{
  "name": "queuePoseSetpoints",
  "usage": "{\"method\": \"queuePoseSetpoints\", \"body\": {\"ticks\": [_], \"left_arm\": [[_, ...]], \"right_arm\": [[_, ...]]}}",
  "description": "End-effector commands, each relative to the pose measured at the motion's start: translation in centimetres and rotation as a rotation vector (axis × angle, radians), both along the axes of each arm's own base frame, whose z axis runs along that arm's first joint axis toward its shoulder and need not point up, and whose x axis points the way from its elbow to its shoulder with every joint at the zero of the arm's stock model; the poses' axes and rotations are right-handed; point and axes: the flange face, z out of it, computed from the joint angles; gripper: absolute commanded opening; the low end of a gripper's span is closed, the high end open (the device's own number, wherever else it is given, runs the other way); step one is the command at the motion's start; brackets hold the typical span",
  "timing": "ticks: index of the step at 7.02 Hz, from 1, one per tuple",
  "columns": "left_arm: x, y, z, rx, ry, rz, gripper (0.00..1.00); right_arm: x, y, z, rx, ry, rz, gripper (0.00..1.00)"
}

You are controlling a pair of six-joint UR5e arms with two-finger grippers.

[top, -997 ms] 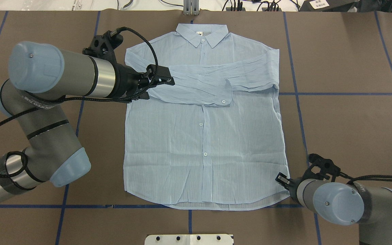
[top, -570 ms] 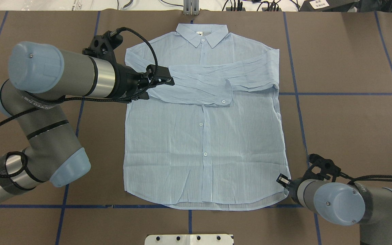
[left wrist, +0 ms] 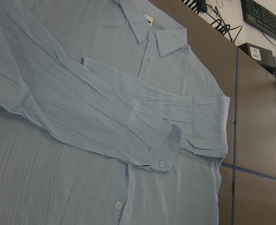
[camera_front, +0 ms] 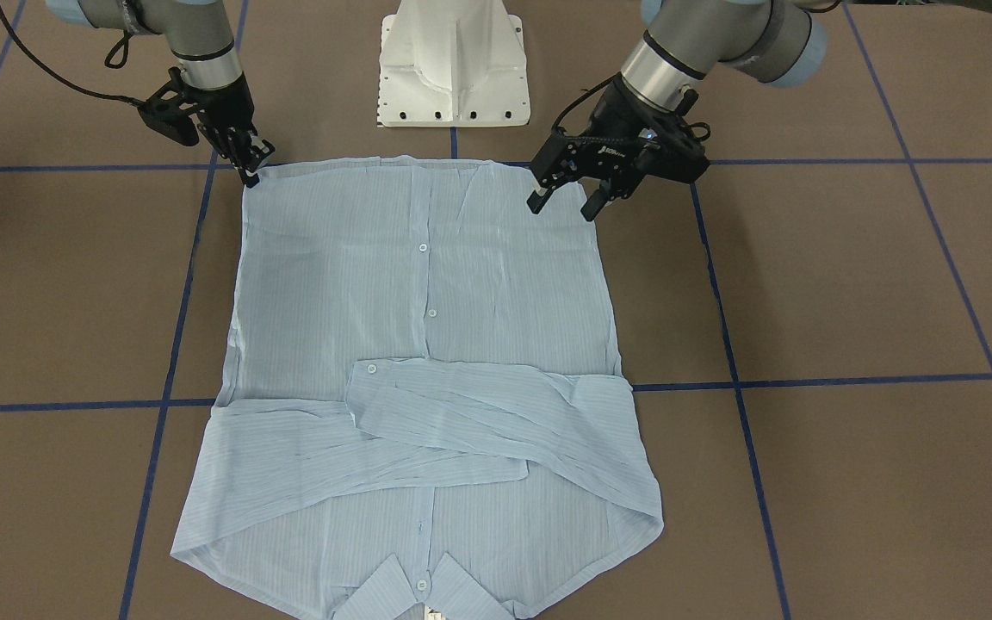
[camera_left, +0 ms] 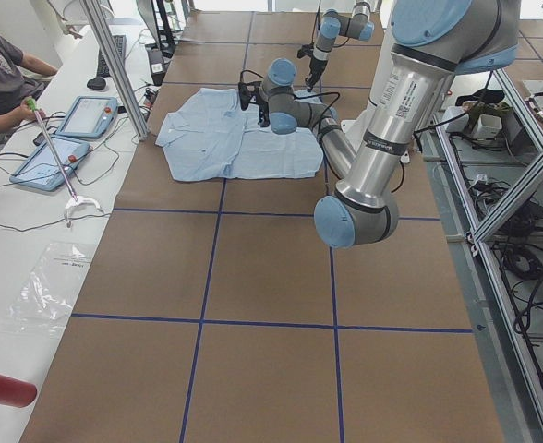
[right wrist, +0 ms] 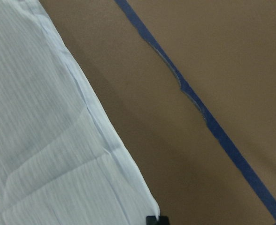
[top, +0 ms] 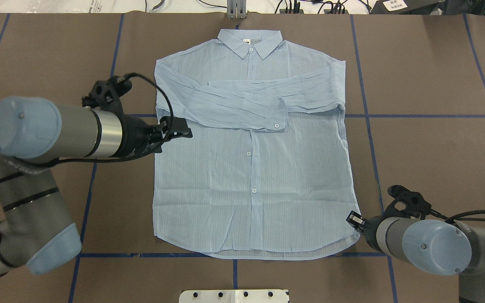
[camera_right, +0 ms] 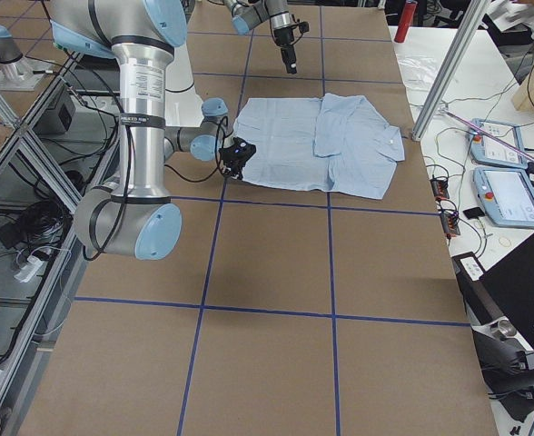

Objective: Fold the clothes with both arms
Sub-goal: 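Release the sleeve and move the left gripper down to the hem corner nearest it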

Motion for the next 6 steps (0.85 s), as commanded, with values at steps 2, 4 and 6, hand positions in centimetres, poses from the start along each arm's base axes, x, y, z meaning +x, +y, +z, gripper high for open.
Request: {"method": "queuePoseSetpoints", "body": {"ticks": [2, 4, 6], "left_arm": [[3.6, 10.3, 7.7, -0.091, -0.183, 0.041, 0.9], [6.6, 12.3, 9.9, -0.134, -0.25, 0.074, 0.85], [9.1, 12.6, 9.7, -0.136, -0.255, 0.09, 0.76]], "right_arm": [[0.1, -0.2, -0.7, -0.002, -0.017, 0.001, 0.0], [-0.2, -0.2, -0.8, 0.001, -0.02, 0.002, 0.0], [-0.1, -0.3, -0.8, 0.001, -0.02, 0.003, 0.0]]}}
